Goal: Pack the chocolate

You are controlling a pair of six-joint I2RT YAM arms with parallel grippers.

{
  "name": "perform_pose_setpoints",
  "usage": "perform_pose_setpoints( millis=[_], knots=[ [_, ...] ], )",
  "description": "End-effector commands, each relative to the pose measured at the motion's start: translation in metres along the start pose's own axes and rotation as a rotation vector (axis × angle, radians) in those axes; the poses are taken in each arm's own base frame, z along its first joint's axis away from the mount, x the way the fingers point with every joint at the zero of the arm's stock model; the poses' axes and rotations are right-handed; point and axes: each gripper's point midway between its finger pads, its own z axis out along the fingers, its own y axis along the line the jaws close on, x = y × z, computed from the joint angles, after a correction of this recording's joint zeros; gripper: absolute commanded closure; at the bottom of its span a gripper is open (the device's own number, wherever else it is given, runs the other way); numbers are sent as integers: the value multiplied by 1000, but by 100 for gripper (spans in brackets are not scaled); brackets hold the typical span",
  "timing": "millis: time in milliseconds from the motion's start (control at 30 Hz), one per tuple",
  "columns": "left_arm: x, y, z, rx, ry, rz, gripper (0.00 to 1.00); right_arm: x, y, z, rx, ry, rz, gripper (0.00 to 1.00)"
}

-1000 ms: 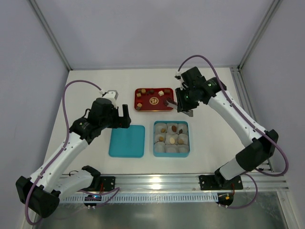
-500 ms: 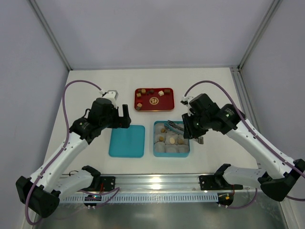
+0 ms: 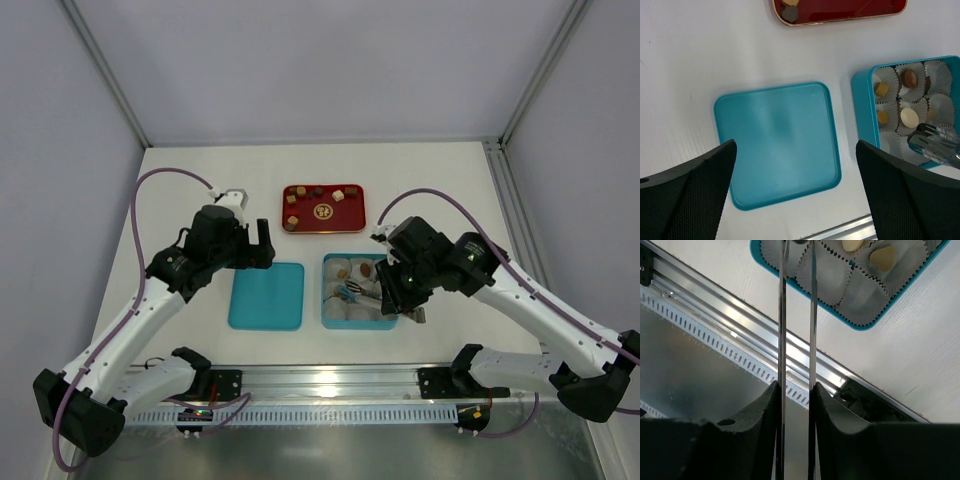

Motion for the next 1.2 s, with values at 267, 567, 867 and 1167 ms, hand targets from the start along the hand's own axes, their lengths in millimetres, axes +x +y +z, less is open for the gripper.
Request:
perform_pose_setpoints(
  millis=[267, 567, 867, 1167],
  knots=[
    [-14, -4, -5, 8, -34, 9, 0, 9, 16, 8, -73, 32, -6, 71],
    [-15, -4, -5, 7, -34, 10, 0, 11, 19, 17, -77, 54, -15, 71],
    [-14, -4, -4, 9, -30, 10, 0, 11, 19, 22, -72, 66, -18, 70],
    [-14, -4, -5, 10, -33, 10, 0, 11, 19, 26, -71, 72, -20, 66]
  ],
)
